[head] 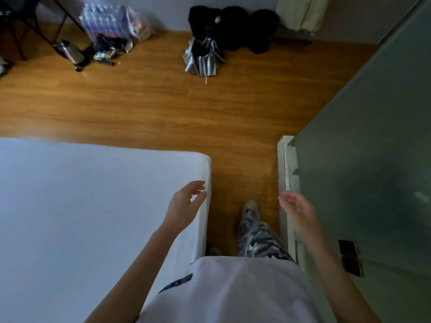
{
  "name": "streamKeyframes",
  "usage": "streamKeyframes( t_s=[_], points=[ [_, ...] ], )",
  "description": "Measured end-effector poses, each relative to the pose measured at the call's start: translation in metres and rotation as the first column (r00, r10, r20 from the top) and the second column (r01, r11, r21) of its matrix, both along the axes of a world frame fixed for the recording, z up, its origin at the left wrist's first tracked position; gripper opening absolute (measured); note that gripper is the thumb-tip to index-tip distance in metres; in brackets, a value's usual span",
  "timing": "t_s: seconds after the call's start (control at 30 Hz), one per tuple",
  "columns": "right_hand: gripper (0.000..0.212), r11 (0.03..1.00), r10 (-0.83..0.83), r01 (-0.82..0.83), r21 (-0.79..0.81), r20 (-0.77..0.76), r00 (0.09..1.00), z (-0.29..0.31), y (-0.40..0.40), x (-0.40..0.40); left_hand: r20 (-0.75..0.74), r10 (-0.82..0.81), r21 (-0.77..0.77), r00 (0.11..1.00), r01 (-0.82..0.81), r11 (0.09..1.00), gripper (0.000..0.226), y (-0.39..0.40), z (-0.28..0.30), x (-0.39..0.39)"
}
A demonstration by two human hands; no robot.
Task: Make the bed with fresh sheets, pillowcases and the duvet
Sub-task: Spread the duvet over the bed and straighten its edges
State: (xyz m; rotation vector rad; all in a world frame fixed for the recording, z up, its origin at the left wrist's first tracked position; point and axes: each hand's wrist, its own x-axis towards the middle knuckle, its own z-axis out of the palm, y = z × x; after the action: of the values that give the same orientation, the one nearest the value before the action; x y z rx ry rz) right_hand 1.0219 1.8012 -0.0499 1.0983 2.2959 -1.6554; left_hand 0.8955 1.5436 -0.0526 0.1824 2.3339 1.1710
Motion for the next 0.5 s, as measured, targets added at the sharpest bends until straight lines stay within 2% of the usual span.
streamKeyframes(
  t_s=[0.13,0.27,0.43,0.5],
  points=[
    [0.022,0.999,0.034,-0.033,-0.03,0.039,0.999,-0.025,0.045,-0.079,0.037,0.034,-0.043,0.999,-0.033,0.999,0.029,0.039,-0.021,-0.079],
    [0.017,0.993,0.094,-0.09,-0.08,0.056,0.994,-0.051,0.094,-0.181,0.117,0.175,-0.107,0.978,-0.163,0.981,0.027,0.085,-0.051,-0.146],
    [0.021,0.955,0.295,-0.294,-0.037,0.031,0.955,-0.027,0.165,-0.356,0.114,0.397,-0.127,0.911,-0.383,0.915,0.025,0.147,-0.03,-0.231],
    [0.02,0.934,0.356,-0.356,-0.017,0.011,0.934,-0.014,0.186,-0.431,0.101,0.435,-0.12,0.895,-0.424,0.898,0.024,0.157,-0.02,-0.265]
  ],
)
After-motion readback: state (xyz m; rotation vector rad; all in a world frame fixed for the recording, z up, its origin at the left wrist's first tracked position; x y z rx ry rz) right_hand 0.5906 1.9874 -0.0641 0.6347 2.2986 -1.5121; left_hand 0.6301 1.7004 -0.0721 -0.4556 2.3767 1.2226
